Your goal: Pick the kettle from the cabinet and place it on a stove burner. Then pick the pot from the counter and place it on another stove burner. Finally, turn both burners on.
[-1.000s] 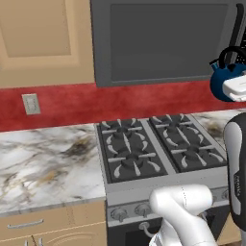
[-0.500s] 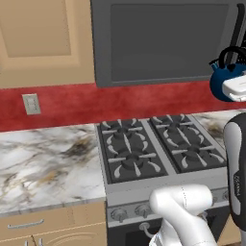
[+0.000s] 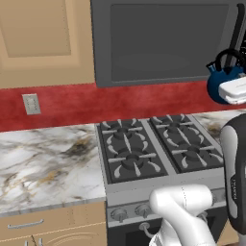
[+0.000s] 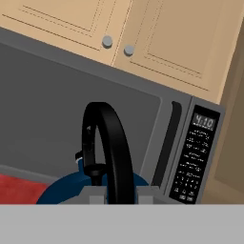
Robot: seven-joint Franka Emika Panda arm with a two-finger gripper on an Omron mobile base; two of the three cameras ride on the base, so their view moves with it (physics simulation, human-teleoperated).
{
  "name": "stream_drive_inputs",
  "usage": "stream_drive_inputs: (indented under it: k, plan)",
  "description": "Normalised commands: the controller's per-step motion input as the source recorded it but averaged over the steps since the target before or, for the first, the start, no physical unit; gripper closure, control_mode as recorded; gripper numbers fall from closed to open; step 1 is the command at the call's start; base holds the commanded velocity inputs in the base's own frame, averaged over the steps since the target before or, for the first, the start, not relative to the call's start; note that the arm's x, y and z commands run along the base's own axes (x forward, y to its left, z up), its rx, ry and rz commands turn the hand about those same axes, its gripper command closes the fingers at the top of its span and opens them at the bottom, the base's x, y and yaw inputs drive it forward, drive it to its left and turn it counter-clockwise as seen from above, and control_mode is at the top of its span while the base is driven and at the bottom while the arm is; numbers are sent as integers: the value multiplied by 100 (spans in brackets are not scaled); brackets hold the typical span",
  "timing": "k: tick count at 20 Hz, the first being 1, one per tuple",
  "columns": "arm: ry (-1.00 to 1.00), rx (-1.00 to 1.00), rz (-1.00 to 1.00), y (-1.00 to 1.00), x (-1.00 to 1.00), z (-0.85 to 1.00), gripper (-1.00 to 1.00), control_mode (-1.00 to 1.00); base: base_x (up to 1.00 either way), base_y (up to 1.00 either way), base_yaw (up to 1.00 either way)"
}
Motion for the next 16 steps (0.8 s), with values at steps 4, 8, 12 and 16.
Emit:
stream_drive_inputs:
  k: [4, 8, 12, 16]
  plan:
    - [0, 0, 0, 25, 0, -16, 100, -100, 0, 0, 0]
    - [0, 0, 0, 28, 0, -10, 100, -100, 0, 0, 0]
    - [0, 0, 0, 25, 0, -5, 100, -100, 0, 0, 0]
    - [0, 0, 0, 28, 0, -6, 100, -100, 0, 0, 0]
